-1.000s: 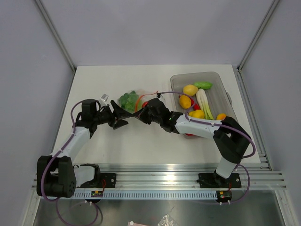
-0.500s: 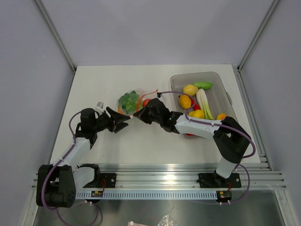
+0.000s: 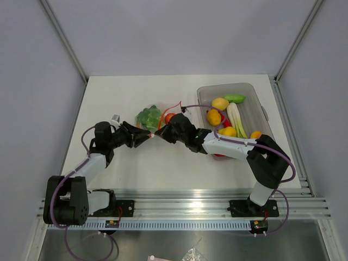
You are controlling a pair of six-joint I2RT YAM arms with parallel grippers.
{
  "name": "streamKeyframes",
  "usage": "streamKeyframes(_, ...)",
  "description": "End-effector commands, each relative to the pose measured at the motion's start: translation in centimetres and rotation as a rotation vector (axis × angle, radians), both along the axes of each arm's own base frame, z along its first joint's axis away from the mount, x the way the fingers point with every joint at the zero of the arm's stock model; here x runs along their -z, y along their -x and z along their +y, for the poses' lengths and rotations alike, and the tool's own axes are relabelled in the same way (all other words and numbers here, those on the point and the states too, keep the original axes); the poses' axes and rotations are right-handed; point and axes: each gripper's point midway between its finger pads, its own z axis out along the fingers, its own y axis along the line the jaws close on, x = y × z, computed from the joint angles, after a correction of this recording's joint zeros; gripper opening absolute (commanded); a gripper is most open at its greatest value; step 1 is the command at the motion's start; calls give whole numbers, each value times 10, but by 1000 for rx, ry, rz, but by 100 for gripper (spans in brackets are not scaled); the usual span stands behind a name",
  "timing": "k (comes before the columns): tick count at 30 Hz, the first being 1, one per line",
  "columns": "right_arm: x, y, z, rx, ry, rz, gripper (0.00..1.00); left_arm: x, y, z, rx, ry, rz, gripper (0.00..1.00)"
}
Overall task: Place the food in the zip-top bag and seal the zipper
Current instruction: Zip the zipper food storage bag at the center of the board.
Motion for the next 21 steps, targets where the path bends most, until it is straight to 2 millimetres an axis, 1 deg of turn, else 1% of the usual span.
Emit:
streamKeyframes(1, -32, -8, 5, 6, -40, -60, 0, -31, -19, 1, -6, 0, -126, 39)
streamKeyframes(3, -31, -8, 6, 1, -42, -58, 0, -31, -21, 2, 1, -21, -128, 49)
streamKeyframes(5, -31, -8, 7, -1, -42, -60, 0, -30, -23, 1, 6, -25, -125, 50)
streamKeyframes(7, -33, -8, 7, -7, -47, -65, 0, -31, -25, 0, 12, -24, -129, 50)
streamKeyframes(12, -41, -7, 7, -22, -56, -93, 0, -25, -28, -1, 29, -24, -113, 49)
streamKeyframes(14, -41, -6, 6, -24, -48, -97, 0, -25, -28, -2, 31, -25, -113, 47)
streamKeyframes(16, -43, -7, 5, -18, -48, -102, 0, -25, -28, -3, 44, -32, -115, 48)
streamKeyframes(17, -43, -8, 4, -16, -47, -105, 0, -24, -26, -3, 52, -33, -102, 49)
streamKeyframes(19, -45, -9, 4, -12, -44, -112, 0, -25, -22, -5, 75, -37, -103, 57)
streamKeyframes(20, -46, -9, 4, -11, -44, -112, 0, -23, -18, -5, 77, -37, -86, 67)
streamKeyframes(21, -46, -10, 3, -7, -44, -115, 0, -24, -16, -5, 80, -35, -82, 70)
